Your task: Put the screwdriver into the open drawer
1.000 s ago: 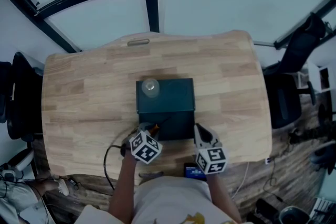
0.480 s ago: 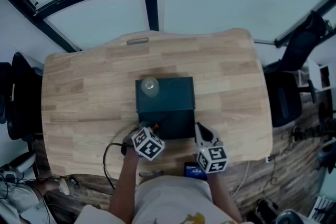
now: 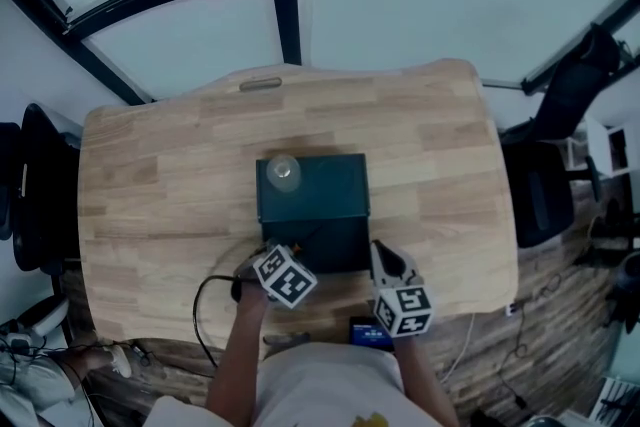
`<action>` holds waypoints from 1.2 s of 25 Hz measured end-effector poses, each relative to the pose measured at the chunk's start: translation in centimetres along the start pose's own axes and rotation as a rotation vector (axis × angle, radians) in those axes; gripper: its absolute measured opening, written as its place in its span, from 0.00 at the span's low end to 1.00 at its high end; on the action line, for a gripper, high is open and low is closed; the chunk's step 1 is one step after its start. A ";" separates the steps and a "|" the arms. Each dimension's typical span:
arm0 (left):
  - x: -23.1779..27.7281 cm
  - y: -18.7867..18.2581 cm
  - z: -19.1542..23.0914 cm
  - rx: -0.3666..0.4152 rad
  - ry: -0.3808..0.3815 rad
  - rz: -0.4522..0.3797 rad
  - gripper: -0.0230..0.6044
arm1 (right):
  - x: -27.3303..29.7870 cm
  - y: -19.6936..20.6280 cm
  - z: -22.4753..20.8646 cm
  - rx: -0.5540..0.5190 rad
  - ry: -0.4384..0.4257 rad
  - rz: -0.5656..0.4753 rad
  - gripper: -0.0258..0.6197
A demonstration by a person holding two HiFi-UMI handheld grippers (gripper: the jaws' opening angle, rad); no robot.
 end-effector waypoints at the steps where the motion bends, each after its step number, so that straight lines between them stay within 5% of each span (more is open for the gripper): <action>1: 0.2 0.1 -0.2 0.002 0.003 0.012 0.15 | -0.1 0.2 0.0 -0.001 -0.002 0.006 0.04; 30: 1.9 -0.6 -0.4 0.025 0.037 0.217 0.16 | 0.1 0.3 -0.8 0.012 0.005 0.015 0.04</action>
Point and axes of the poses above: the fingertips, and each gripper's own axes: x forward along the fingers, z to its left, y out of its underside, the point moved 2 cm from there along -x, backward along the fingers, and after that the axes turned 12 degrees about y, right-handed, at the moved point
